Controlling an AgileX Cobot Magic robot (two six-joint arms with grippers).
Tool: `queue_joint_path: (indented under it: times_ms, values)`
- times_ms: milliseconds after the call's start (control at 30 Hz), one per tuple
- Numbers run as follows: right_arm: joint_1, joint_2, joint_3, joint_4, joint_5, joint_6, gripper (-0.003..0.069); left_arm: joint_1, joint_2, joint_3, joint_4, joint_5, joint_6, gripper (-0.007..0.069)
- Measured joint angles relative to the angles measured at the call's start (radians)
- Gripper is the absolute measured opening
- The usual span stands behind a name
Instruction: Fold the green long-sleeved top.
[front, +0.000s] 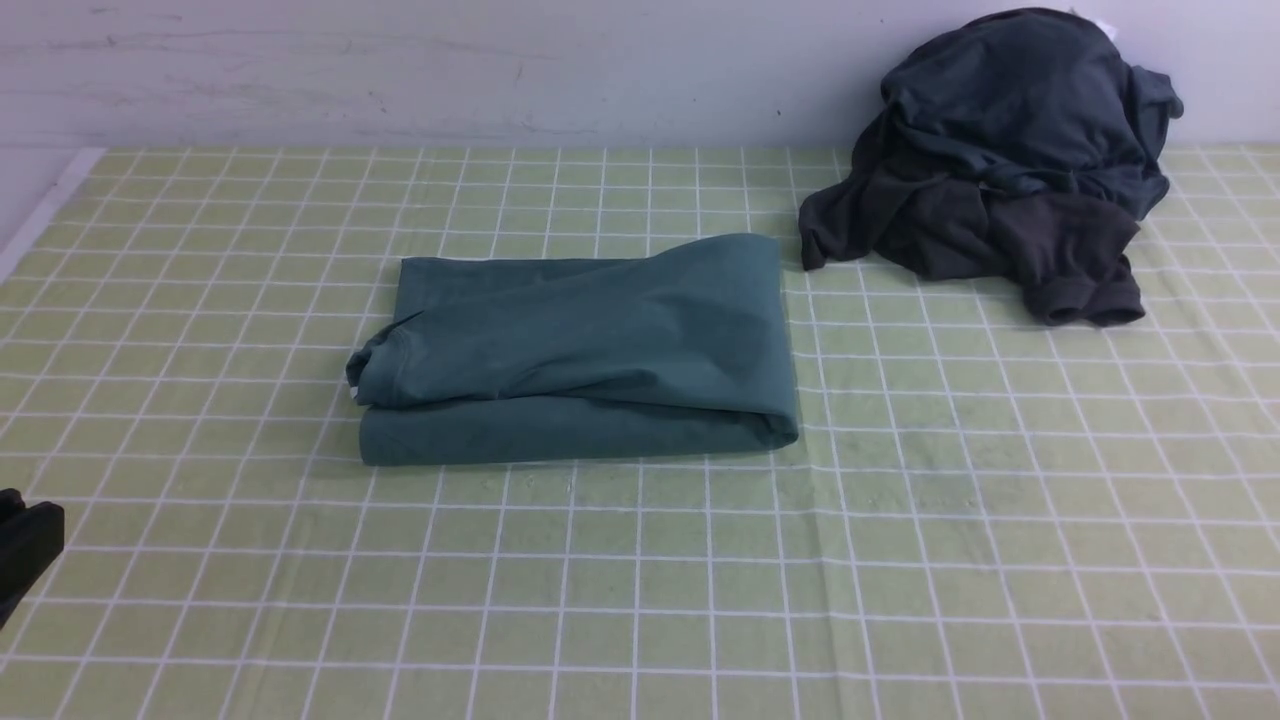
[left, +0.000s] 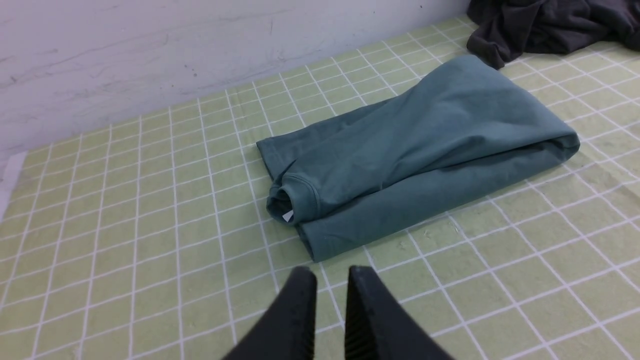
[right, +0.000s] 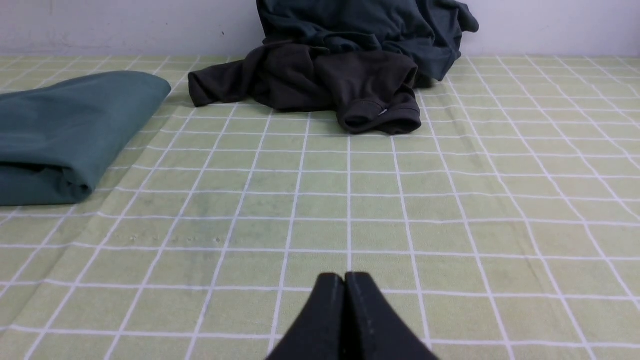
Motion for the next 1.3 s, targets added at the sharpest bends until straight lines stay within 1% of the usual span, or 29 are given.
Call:
queue_joint_path:
  times_ms: [333, 500, 600, 633, 667, 733, 767, 867, 900, 1133, 1267, 1300]
  values:
    - [0.0, 0.0, 0.0, 0.0, 0.001, 0.0, -0.0013, 0.0, -0.009, 0.028, 0.0, -0.021, 0.0, 0.0083]
    - [0.0, 0.0, 0.0, 0.0, 0.001, 0.0, -0.0013, 0.0, -0.099, 0.162, 0.004, -0.058, -0.003, 0.0083]
    - [0.0, 0.0, 0.0, -0.001, 0.001, 0.0, -0.0013, 0.0, -0.208, 0.277, -0.003, -0.103, -0.037, 0.0083]
    - [0.0, 0.0, 0.0, -0.001, 0.001, 0.0, -0.0013, 0.0, -0.225, 0.286, -0.003, -0.111, -0.04, 0.0083]
    - [0.0, 0.0, 0.0, -0.001, 0.001, 0.0, -0.0013, 0.0, -0.293, 0.354, -0.003, -0.149, -0.07, 0.0083]
    - [0.0, 0.0, 0.0, -0.001, 0.001, 0.0, -0.0013, 0.0, -0.325, 0.408, -0.002, -0.178, -0.087, 0.0083]
    - [0.0, 0.0, 0.0, -0.004, 0.001, 0.0, -0.0013, 0.0, -0.347, 0.482, 0.006, -0.249, -0.105, 0.0083]
    - [0.0, 0.0, 0.0, -0.004, 0.002, 0.0, -0.0013, 0.003, -0.35, 0.523, 0.02, -0.286, -0.125, 0.0083]
    - [0.0, 0.0, 0.0, -0.005, 0.002, 0.0, -0.0013, 0.003, -0.35, 0.525, 0.022, -0.288, -0.127, 0.0083]
    - [0.0, 0.0, 0.0, -0.005, 0.002, 0.0, -0.0013, 0.11, -0.35, 0.527, 0.049, -0.313, -0.19, 0.0079]
    - [0.0, 0.0, 0.0, -0.005, 0.002, 0.0, -0.0013, 0.112, -0.35, 0.527, 0.049, -0.265, -0.199, 0.0035]
    - [0.0, 0.0, 0.0, -0.005, 0.002, 0.0, -0.0013, 0.105, -0.35, 0.527, 0.047, -0.214, -0.207, 0.0011]
